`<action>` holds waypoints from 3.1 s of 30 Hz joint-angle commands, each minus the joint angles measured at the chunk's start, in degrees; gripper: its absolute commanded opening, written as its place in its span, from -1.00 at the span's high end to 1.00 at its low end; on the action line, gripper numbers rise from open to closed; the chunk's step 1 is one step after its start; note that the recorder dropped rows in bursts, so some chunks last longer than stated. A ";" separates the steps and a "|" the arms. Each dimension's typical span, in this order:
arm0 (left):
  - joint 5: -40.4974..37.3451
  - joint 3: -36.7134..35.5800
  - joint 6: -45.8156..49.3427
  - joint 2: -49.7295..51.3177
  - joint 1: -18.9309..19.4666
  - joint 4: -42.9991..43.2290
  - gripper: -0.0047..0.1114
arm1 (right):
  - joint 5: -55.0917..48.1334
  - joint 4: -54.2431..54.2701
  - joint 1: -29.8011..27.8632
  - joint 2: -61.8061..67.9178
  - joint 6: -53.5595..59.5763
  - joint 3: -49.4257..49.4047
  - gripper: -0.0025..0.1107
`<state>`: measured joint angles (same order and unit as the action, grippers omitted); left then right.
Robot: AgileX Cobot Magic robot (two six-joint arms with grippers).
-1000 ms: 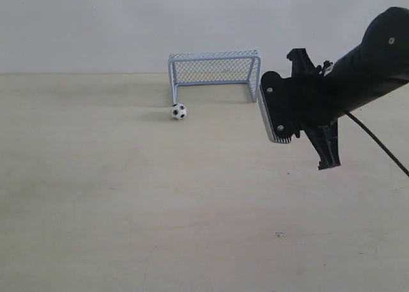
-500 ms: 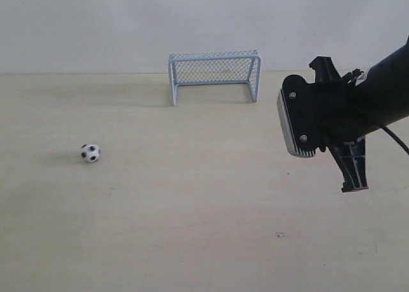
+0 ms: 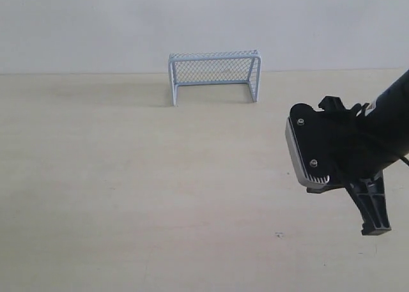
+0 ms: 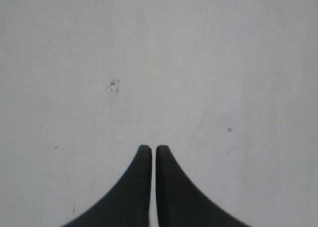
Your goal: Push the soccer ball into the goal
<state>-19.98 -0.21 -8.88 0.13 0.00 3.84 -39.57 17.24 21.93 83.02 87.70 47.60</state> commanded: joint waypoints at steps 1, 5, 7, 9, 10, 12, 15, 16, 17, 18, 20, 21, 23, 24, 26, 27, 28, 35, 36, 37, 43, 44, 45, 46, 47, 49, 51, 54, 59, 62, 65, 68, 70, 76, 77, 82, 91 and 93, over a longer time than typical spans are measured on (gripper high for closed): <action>0.50 0.21 -0.59 -0.13 0.11 -0.28 0.81 | -1.69 -0.29 0.99 -3.55 -2.17 -0.15 0.96; 0.50 0.21 -0.59 -0.13 0.11 -0.28 0.81 | -1.56 0.08 1.20 -6.47 -7.97 -0.15 0.96; 0.50 0.21 -0.59 -0.13 0.11 -0.28 0.81 | -4.06 -0.06 1.70 -7.71 -9.24 -0.27 0.96; 0.50 0.21 -0.59 -0.13 0.11 -0.28 0.81 | -6.43 0.09 2.65 -8.88 -10.04 -0.29 0.96; 0.50 0.21 -0.59 -0.13 0.11 -0.28 0.81 | -7.14 0.24 3.32 -9.65 -11.59 -0.29 0.96; 0.50 0.21 -0.59 -0.13 0.11 -0.28 0.81 | -7.46 0.46 4.69 -11.15 -15.74 -0.29 0.96; 0.50 0.21 -0.59 -0.13 0.11 -0.28 0.81 | -6.89 0.46 6.24 -13.83 -24.30 -0.29 0.96; 0.50 0.21 -0.59 -0.13 0.11 -0.28 0.81 | -6.86 0.46 6.74 -14.72 -26.25 -0.29 0.96; 0.50 0.21 -0.59 -0.13 0.11 -0.28 0.81 | -6.77 0.72 6.74 -15.62 -27.73 -0.29 0.96; 0.50 0.21 -0.59 -0.13 0.11 -0.28 0.81 | -6.77 0.85 6.74 -16.29 -29.34 -0.29 0.96; 0.50 0.21 -0.59 -0.13 0.11 -0.28 0.81 | -6.65 0.85 6.74 -17.76 -32.26 -0.29 0.96; 0.50 0.21 -0.59 -0.13 0.11 -0.28 0.81 | -6.65 0.85 6.74 -18.21 -32.90 -0.29 0.96; 0.50 0.21 -0.59 -0.13 0.11 -0.28 0.81 | -6.54 0.85 6.74 -19.15 -33.03 -0.29 0.96; 0.50 0.21 -0.59 -0.13 0.11 -0.28 0.81 | -6.38 0.85 6.74 -19.30 -33.03 -0.29 0.96; 0.50 0.21 -0.59 -0.13 0.11 -0.28 0.81 | -5.72 0.85 6.74 -19.42 -33.18 -0.29 0.96; 0.50 0.21 -0.59 -0.13 0.11 -0.28 0.81 | -5.45 0.85 6.74 -19.42 -33.18 -0.29 0.96; 0.50 0.21 -0.59 -0.13 0.11 -0.28 0.81 | -5.29 0.85 6.74 -19.42 -33.28 -0.29 0.96; 0.50 0.21 -0.59 -0.13 0.11 -0.28 0.81 | -2.59 0.85 6.74 -19.42 -36.94 -0.29 0.96; 0.50 0.21 -0.59 -0.13 0.11 -0.28 0.81 | -2.11 0.85 6.74 -19.42 -38.86 -0.29 0.96; 0.50 0.21 -0.59 -0.13 0.11 -0.28 0.81 | -1.61 0.85 6.74 -19.42 -41.84 -0.29 0.96; 0.50 0.21 -0.59 -0.13 0.11 -0.28 0.81 | -0.01 0.85 6.74 -19.42 -61.23 -0.29 0.96; 0.50 0.21 -0.59 -0.13 0.11 -0.28 0.81 | 0.24 1.29 6.74 -19.42 -63.43 -0.29 0.96; 0.50 0.21 -0.59 -0.13 0.11 -0.28 0.81 | 0.57 2.14 6.74 -19.42 -65.45 -0.29 0.96; 0.50 0.21 -0.59 -0.13 0.11 -0.28 0.81 | 0.75 3.03 6.74 -19.42 -66.90 -0.29 0.96; 0.50 0.21 -0.59 -0.13 0.11 -0.28 0.81 | 1.19 4.28 6.74 -19.42 -68.47 -0.29 0.96; 0.50 0.21 -0.59 -0.13 0.11 -0.28 0.81 | 1.32 6.68 6.74 -19.42 -70.88 -0.29 0.96; 0.50 0.21 -0.59 -0.13 0.11 -0.28 0.81 | 1.32 8.51 6.74 -19.42 -71.73 -0.29 0.96; 0.50 0.21 -0.59 -0.13 0.11 -0.28 0.81 | 1.32 9.20 6.74 -19.42 -71.73 -0.29 0.96; 0.50 0.21 -0.59 -0.13 0.11 -0.28 0.81 | 0.70 9.65 6.74 -19.42 -75.60 -0.29 0.96; 0.50 0.21 -0.59 -0.13 0.11 -0.28 0.81 | 0.86 9.65 6.74 -19.42 -78.05 -0.29 0.96; 0.50 0.21 -0.59 -0.13 0.11 -0.28 0.81 | 0.86 9.65 6.74 -19.42 -78.05 -0.29 0.96; 0.50 0.21 -0.59 -0.13 0.11 -0.28 0.81 | 0.86 9.65 6.74 -19.42 -78.05 -0.29 0.96; 0.50 0.21 -0.59 -0.13 0.11 -0.28 0.81 | 0.86 9.65 6.74 -19.42 -78.05 -0.29 0.96; 0.50 0.21 -0.59 -0.13 0.11 -0.28 0.81 | 0.71 9.77 6.74 -19.42 -78.05 -0.29 0.96; 0.50 0.21 -0.59 -0.13 0.11 -0.28 0.81 | 0.71 9.80 6.74 -19.53 -78.05 -0.29 0.96; 0.50 0.21 -0.59 -0.13 0.11 -0.28 0.81 | 0.98 10.03 6.74 -19.62 -78.05 -0.29 0.96; 0.50 0.21 -0.59 -0.13 0.11 -0.28 0.81 | 3.00 7.76 6.62 -22.57 -77.98 -0.29 0.96; 0.50 0.21 -0.59 -0.13 0.11 -0.28 0.81 | 6.30 7.42 6.62 -24.94 -77.46 -1.23 0.96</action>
<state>-19.98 -0.21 -8.88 0.13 0.00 3.84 -36.82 25.74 28.58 61.05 9.80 47.19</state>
